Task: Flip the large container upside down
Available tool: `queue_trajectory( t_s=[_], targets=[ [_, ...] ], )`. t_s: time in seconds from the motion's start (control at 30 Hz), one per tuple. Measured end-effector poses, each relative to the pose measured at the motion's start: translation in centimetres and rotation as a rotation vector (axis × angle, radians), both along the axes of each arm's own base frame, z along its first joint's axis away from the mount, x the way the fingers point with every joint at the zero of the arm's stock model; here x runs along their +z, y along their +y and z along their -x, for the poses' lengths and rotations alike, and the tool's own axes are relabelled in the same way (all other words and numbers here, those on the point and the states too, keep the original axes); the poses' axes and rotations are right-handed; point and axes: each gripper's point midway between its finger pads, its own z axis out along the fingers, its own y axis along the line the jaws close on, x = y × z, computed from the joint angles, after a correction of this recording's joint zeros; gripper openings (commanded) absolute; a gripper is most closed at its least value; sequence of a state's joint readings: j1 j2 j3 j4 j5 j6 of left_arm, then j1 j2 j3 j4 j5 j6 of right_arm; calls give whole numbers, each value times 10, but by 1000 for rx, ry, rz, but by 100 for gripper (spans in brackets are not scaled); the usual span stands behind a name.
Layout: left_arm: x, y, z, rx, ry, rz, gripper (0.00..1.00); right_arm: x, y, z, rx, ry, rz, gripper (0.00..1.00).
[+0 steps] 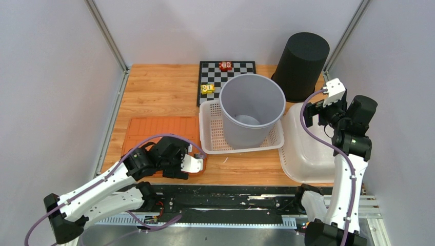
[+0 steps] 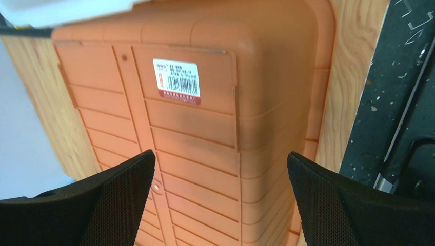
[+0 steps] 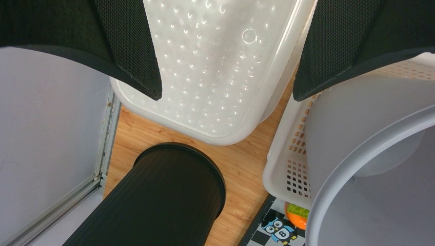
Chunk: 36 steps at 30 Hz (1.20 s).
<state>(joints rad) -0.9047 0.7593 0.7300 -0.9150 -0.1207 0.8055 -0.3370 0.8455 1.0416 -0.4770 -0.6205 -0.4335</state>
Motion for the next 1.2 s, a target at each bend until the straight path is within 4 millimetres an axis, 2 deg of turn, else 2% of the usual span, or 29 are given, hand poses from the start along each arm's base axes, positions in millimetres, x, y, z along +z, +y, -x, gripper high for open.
queue_trajectory(
  t_s=[0.23,0.73,0.93,1.2],
  targets=[
    [-13,23,-14,102,10,-18,98,3,2,2,9,-14,1,100],
    [-35,53,-28,218,87,-52,87,5,7,5,29,-26,-3,100],
    [-38,66,-46,284,77,-64,79,5,8,5,35,-26,-6,100],
    [-36,83,-74,380,47,-56,77,5,10,6,45,-32,-10,100]
  ],
)
